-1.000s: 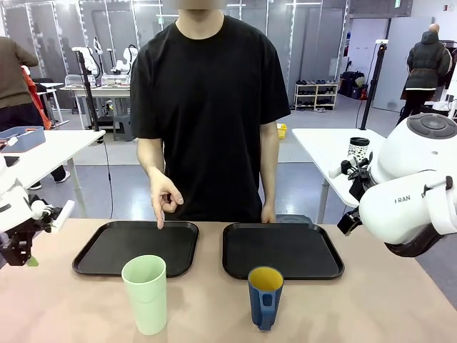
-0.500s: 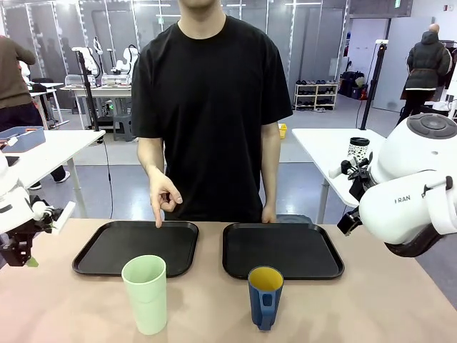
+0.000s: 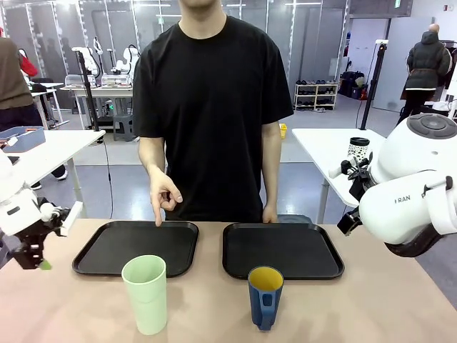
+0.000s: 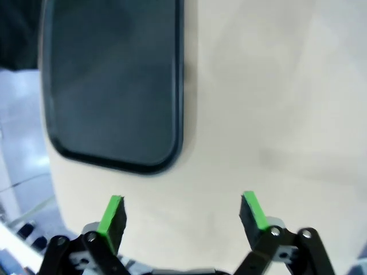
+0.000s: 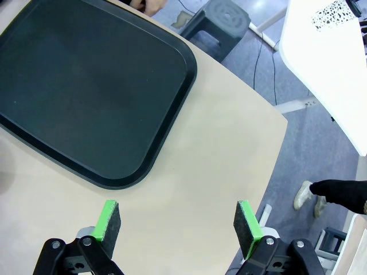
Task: Sort and store the cups by type.
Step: Pick up the Reusable plastic cup.
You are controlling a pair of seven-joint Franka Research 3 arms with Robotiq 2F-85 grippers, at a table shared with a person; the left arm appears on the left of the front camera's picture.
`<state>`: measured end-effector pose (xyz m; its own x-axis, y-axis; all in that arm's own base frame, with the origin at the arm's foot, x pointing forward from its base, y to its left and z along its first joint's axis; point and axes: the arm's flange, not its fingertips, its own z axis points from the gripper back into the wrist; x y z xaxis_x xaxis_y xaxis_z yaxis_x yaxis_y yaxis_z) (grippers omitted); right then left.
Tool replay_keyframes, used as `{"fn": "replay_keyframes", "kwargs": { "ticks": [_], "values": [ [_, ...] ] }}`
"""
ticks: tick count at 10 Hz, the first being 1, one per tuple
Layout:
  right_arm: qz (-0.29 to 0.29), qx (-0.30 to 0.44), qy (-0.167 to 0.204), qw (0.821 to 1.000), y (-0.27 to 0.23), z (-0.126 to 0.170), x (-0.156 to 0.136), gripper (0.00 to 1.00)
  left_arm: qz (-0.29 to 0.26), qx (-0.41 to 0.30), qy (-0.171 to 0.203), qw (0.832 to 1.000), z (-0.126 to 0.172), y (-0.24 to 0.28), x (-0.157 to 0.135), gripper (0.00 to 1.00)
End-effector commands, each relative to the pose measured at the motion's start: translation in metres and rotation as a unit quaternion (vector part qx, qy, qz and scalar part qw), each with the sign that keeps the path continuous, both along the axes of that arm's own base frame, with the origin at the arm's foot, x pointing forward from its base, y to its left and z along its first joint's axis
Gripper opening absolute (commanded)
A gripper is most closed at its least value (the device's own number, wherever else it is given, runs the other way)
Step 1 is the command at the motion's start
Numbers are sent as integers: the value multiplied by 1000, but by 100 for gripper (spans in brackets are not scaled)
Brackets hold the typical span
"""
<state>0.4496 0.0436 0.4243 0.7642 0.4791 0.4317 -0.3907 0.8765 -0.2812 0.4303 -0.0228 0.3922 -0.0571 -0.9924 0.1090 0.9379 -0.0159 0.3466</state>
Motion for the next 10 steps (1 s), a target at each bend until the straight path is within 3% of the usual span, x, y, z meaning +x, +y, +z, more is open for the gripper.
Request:
{"fn": "replay_keyframes", "kwargs": {
  "ticks": [1,4,5,6,8,9,10],
  "values": [
    [2,0,-2,1000,0,-1,1,100,-26,-85,-7,996,-30,1,-7,100],
    [2,0,-2,1000,0,-1,1,100,-75,-187,37,979,-64,-16,-13,100],
    [2,0,-2,1000,0,-1,1,100,-94,-253,60,961,-77,-18,-12,100],
    [2,0,-2,1000,0,-1,1,100,-99,-269,62,956,-88,-16,-10,100],
    [2,0,-2,1000,0,-1,1,100,-132,-310,104,936,-101,-10,-9,100],
    [2,0,-2,1000,0,-1,1,100,-124,-322,104,933,-106,-8,-5,100],
    [2,0,-2,1000,0,-1,1,100,-116,-307,73,942,-83,-19,-28,100]
  ]
}}
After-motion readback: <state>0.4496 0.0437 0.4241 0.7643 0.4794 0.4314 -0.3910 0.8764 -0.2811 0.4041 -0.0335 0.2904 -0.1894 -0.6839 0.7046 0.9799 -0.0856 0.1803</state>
